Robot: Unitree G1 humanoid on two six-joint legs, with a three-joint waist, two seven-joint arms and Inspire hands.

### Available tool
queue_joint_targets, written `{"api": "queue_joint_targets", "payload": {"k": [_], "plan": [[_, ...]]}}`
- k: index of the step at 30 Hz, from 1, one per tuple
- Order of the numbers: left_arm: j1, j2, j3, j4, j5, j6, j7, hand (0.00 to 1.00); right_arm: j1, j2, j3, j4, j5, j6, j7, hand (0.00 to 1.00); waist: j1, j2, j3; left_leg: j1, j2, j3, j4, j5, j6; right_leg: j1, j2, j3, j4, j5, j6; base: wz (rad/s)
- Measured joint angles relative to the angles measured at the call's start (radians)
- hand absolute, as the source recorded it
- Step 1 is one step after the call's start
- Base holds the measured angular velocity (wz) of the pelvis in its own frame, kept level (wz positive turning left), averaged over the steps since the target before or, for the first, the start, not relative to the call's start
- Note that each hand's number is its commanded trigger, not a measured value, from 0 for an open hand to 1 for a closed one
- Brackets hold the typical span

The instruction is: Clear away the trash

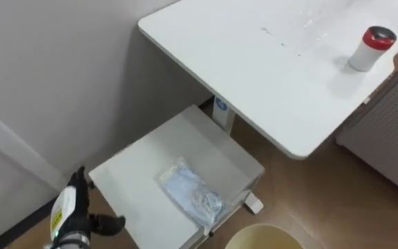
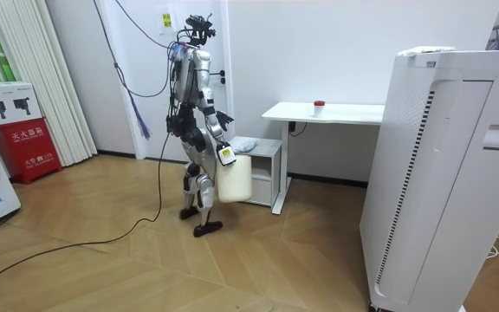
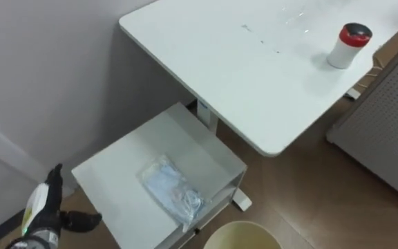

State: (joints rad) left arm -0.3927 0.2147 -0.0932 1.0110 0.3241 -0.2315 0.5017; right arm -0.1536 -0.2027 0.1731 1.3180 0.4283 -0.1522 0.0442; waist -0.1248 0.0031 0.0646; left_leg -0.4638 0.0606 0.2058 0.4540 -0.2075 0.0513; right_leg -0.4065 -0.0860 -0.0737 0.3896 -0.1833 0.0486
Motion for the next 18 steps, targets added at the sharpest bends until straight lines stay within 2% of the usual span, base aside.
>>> {"api": "queue_joint_targets", "payload": {"k": [1,5,8,11,13,18], "plan": [[-0.004,0.0,-0.001,0.005,0.001,0.0,0.017,0.0,-0.012,-0.003,0.002,0.0,0.0,0.0,0.0,1.0,0.0,-0.002,0.0007,-0.016,0.0,0.01,0.022,-0.001,0.001,-0.018,-0.001,-0.015,0.008,0.0,-0.001,-0.32],[-0.012,-0.001,-0.009,0.024,-0.017,-0.001,0.056,0.0,-0.014,-0.004,0.004,-0.002,0.004,0.002,-0.007,1.0,-0.013,0.001,0.0024,-0.026,0.001,0.013,0.04,-0.004,0.005,-0.038,-0.003,-0.016,0.038,0.001,-0.003,-0.21],[-0.022,-0.001,-0.009,0.031,-0.019,-0.009,0.059,0.0,-0.015,-0.007,0.002,-0.013,0.027,0.001,-0.017,1.0,-0.018,0.001,0.0028,-0.037,0.003,0.011,0.044,-0.015,0.008,-0.075,-0.004,-0.019,0.083,-0.004,-0.011,-0.1],[-0.036,0.001,-0.011,0.042,-0.007,-0.009,0.08,0.0,-0.013,-0.019,0.003,-0.027,0.058,0.001,-0.019,1.0,-0.025,0.006,0.0045,-0.074,0.009,0.014,0.069,-0.017,0.009,-0.119,-0.014,-0.045,0.119,-0.007,-0.022,-0.06],[-0.043,0.018,-0.047,0.06,-0.002,-0.009,0.09,0.0,-0.013,-0.021,0.004,-0.031,0.1,0.001,-0.017,1.0,-0.036,0.012,0.007,-0.091,0.018,0.02,0.086,-0.018,0.01,-0.137,-0.01,-0.041,0.13,-0.004,-0.027,-0.08],[-0.09,0.041,-0.107,0.121,0.028,-0.009,0.114,0.0,-0.013,-0.035,0.012,-0.032,0.131,0.0,-0.016,1.0,-0.059,0.019,0.0094,-0.124,0.021,0.032,0.102,-0.016,0.011,-0.183,-0.01,-0.026,0.156,-0.002,-0.03,-0.09]]}}
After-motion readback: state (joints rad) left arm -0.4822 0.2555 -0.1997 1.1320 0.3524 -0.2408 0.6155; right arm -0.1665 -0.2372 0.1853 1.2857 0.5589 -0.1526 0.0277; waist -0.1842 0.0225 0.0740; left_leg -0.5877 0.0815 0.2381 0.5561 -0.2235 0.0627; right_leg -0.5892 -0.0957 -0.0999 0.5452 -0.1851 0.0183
